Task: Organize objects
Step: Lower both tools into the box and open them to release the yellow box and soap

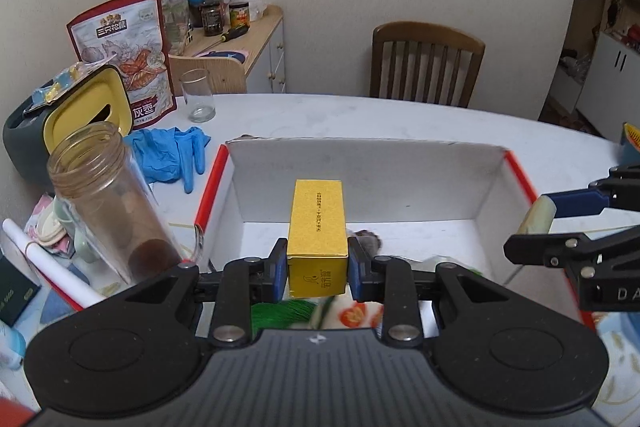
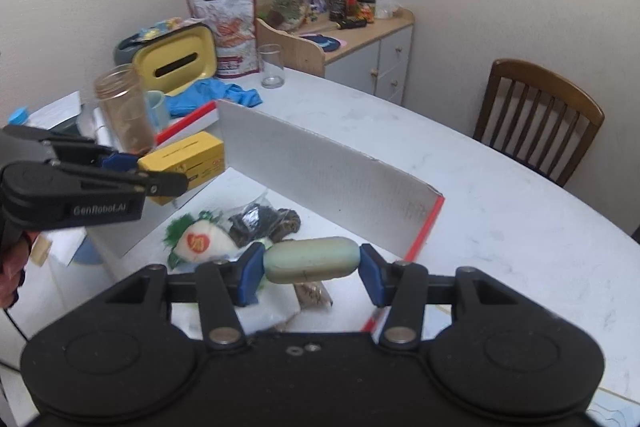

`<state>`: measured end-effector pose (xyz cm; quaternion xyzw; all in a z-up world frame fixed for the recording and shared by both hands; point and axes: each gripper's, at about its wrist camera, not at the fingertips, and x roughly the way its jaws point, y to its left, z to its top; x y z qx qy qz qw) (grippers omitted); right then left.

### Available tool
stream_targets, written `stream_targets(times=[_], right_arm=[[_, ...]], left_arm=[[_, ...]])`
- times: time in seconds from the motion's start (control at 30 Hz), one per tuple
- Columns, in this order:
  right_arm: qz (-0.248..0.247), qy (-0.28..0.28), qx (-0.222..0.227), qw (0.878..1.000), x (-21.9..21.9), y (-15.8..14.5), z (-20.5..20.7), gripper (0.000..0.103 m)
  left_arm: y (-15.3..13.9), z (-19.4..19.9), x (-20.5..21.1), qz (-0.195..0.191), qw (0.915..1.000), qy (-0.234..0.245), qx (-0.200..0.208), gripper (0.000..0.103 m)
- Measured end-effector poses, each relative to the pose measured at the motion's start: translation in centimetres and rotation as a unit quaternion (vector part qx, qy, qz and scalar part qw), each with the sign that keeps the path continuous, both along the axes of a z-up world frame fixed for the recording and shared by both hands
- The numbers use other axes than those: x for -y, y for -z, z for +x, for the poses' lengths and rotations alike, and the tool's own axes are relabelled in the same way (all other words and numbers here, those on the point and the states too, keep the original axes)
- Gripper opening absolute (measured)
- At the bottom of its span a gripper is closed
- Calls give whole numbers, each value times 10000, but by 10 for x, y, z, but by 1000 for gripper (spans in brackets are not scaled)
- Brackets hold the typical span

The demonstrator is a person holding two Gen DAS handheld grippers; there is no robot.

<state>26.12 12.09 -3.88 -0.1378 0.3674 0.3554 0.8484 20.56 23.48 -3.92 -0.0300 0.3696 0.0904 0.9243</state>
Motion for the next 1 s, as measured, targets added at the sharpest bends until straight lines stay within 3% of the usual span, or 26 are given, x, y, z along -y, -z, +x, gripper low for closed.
stream_targets(times=[0.5,0.83,1.0], right_arm=[[-543,260,-414,9973,-60,38,44,49],[-775,276,-738,9939,-76,58,52,49],[-836,219,-821,9929,-79,61,53,49]], left_arm=[[36,51,-21,81,9963,83,-849,28],[52,73,-25,37,9906,124,-1358,29],[51,77,-24,62,9895,208,-1426,29]])
